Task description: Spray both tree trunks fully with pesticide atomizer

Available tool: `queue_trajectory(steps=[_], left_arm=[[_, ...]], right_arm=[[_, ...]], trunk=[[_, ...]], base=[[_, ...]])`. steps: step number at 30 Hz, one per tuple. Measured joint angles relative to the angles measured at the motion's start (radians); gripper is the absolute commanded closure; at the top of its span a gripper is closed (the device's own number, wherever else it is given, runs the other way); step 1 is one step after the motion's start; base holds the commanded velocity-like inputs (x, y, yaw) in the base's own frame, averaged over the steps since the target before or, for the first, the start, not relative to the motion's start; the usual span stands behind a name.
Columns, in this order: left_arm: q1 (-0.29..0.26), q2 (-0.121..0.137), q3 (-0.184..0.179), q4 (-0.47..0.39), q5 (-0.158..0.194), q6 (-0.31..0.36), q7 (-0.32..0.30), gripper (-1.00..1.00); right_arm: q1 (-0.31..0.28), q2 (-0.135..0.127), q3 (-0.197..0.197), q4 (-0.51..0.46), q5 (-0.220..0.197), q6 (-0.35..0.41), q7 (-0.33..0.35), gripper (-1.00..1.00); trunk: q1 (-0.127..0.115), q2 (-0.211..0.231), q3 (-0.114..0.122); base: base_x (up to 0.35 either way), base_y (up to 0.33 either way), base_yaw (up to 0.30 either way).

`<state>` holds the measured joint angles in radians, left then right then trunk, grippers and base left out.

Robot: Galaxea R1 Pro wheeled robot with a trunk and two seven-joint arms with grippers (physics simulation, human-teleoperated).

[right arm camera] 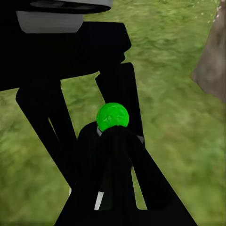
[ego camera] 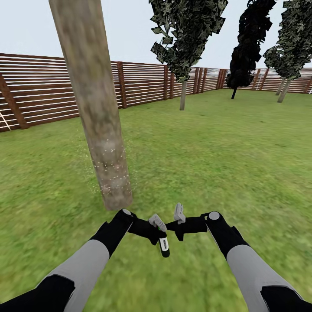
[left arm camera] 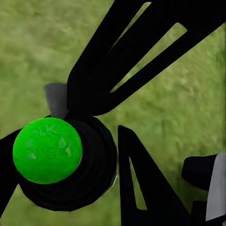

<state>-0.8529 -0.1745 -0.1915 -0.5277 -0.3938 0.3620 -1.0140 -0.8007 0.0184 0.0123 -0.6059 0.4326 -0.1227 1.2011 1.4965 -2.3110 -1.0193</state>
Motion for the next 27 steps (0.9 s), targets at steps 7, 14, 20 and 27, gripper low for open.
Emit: queue_trajectory(steps=[7, 14, 20, 27], left_arm=[[0.000, 0.000, -0.002, 0.000, 0.005, 0.000, -0.001, 1.00], [0.002, 0.009, -0.006, 0.014, 0.000, -0.005, -0.001, 1.00], [0.001, 0.107, -0.003, 0.017, -0.008, -0.007, -0.001, 1.00], [0.016, 0.309, -0.002, 0.017, -0.004, -0.021, -0.007, 1.00]], right_arm=[[0.000, 0.000, 0.001, -0.016, -0.001, 0.000, 0.000, 1.00], [0.000, 0.000, 0.002, -0.026, 0.000, 0.000, 0.018, 1.00], [0.000, 0.000, 0.002, -0.025, 0.000, 0.000, 0.018, 1.00], [0.000, -0.002, 0.003, -0.022, 0.001, -0.001, 0.020, -1.00]], trunk=[[0.000, 0.000, 0.000], [0.000, 0.000, 0.000], [0.000, 0.000, 0.000], [0.000, 0.000, 0.000]], base=[[0.000, 0.000, 0.000], [0.000, 0.000, 0.000], [0.000, 0.000, 0.000], [0.000, 0.000, 0.000]])
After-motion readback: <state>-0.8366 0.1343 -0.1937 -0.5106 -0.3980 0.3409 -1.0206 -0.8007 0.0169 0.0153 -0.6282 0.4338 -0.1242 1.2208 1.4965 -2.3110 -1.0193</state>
